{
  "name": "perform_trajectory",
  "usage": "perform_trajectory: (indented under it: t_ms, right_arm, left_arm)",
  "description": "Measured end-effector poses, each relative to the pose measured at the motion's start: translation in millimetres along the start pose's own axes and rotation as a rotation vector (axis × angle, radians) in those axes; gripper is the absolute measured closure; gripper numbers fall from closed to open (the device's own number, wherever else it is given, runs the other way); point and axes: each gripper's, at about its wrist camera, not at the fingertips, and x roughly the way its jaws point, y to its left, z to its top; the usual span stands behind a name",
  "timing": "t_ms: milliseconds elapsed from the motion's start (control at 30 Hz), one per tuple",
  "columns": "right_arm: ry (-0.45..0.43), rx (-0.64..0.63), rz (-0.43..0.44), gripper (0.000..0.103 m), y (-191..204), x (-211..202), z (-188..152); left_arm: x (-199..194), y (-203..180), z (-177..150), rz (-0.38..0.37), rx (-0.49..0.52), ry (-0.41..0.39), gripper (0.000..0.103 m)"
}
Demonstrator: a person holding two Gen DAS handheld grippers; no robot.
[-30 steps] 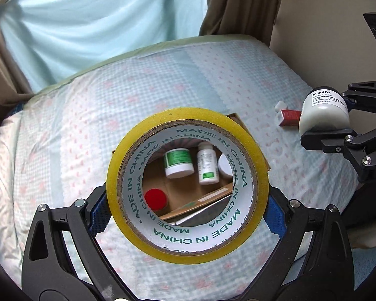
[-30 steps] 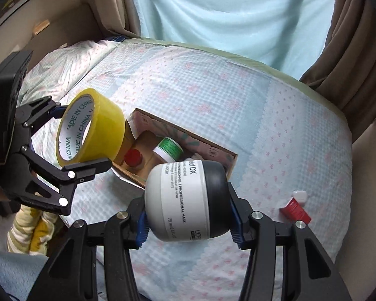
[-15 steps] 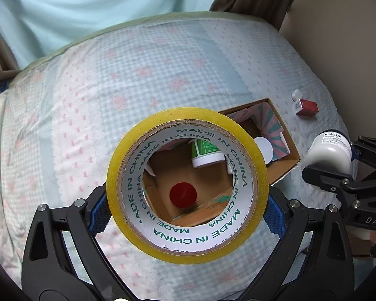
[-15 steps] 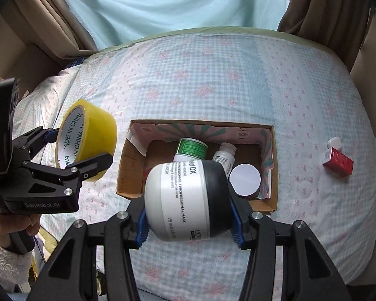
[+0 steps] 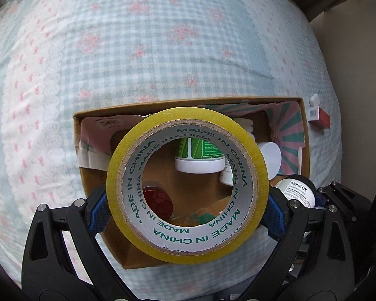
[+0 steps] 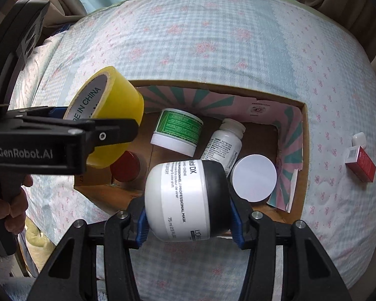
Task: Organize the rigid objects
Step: 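Carry the tape and jar over the cardboard box and lower them in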
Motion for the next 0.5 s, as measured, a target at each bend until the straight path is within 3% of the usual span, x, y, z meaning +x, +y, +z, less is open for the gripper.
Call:
perform_trajectory:
  t_ms: [267,433,500]
  right_arm:
    - [0.031,-0.024,0.05,0.055,6,37,2]
    - [0.042,-0.025,0.081,0.055,9,44,-1]
    - [0.039,-0.017,0.104,0.054,9,44,-3]
  left_arm:
    - [45,14,3,-0.002,-0.077,0.131,0.007]
    - [46,13,2,0.031,-0.091,0.156,0.006]
    - [42,13,2,0.036,-0.109,0.158,0.0]
